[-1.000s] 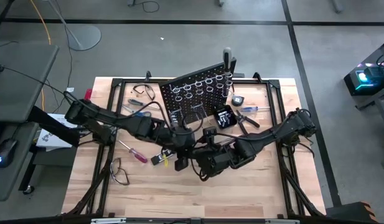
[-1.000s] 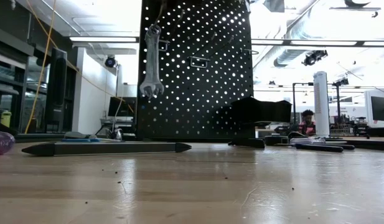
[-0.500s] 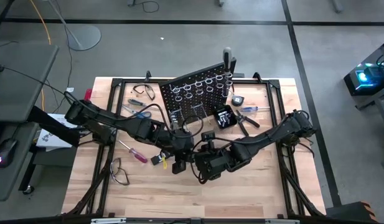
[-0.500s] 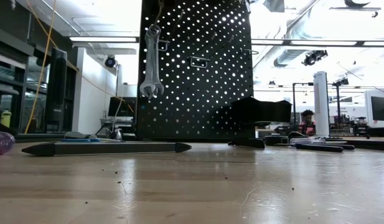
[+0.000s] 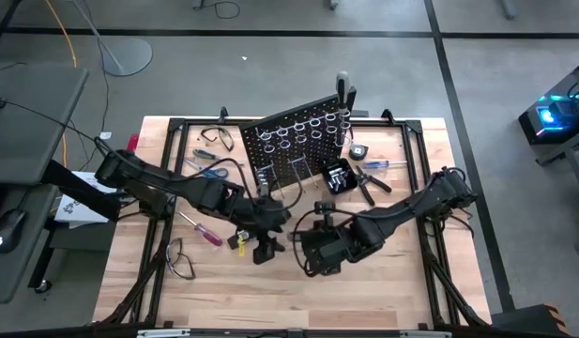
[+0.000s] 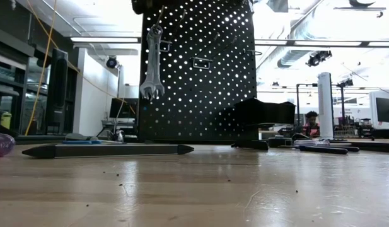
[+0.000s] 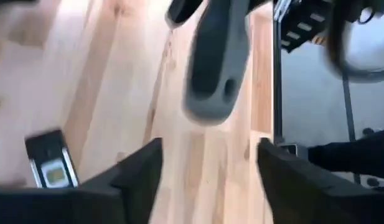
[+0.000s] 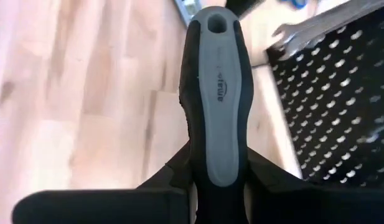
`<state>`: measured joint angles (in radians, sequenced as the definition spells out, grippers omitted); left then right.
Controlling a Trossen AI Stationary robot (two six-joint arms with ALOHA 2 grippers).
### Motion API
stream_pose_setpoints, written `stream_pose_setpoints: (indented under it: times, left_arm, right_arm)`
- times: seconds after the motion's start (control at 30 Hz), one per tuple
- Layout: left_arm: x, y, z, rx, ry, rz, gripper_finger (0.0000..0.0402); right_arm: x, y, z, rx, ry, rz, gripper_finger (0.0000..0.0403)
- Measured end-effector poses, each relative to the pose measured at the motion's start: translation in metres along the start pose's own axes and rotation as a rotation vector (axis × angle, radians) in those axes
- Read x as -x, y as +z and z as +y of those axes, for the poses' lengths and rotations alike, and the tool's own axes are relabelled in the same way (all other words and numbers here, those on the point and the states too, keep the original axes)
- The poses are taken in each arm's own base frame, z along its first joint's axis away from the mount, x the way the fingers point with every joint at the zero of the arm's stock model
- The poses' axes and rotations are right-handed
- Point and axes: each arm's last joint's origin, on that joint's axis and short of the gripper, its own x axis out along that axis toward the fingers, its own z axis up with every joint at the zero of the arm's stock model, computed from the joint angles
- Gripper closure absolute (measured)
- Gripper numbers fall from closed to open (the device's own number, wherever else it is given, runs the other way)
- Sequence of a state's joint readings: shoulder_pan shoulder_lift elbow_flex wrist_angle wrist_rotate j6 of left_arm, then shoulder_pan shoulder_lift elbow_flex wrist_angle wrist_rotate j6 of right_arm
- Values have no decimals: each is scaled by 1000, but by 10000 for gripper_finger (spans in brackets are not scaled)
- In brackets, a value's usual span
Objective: Hang tools onto peg board
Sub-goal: Hang the gray screwdriver on the pegboard
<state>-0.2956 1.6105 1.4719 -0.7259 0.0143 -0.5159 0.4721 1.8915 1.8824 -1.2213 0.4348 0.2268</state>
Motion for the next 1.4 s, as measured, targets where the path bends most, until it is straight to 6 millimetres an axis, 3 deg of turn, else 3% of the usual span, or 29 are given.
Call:
stream_pose_setpoints:
  times: [0.1,0.27,0.43,0.6,0.7,0.8,0.93,1.07,1.17,1.4]
  left_arm:
    - [7,-10,-2,8,27,62,125]
    - [15,-27,-19,18,41,103,124]
    - [36,-53,-56,11,89,-13,134]
    - [53,-82,-86,88,159,-168,140]
    - [57,-93,-95,150,177,-236,140]
    - [60,-95,-97,207,200,-304,140]
    - [60,-91,-95,239,222,-369,140]
    - [59,-83,-90,242,243,-395,140]
    - [58,-78,-85,243,276,-426,140]
    - [57,-68,-80,240,321,-507,140]
  right_arm:
    - [4,-8,5,28,28,66,345]
    - [14,-17,12,32,123,127,345]
    - [33,-28,7,-19,142,147,345]
    - [35,-36,-13,-258,175,-8,345]
    - [32,-39,-34,-461,195,-184,345]
    - [43,-34,-68,-647,139,-476,345]
    - [84,-24,-124,-763,36,-906,345]
    - [117,-21,-164,-798,-86,-1230,345]
    - [125,-21,-185,-828,-190,-1367,345]
    - [119,-15,-218,-889,-424,-1550,345]
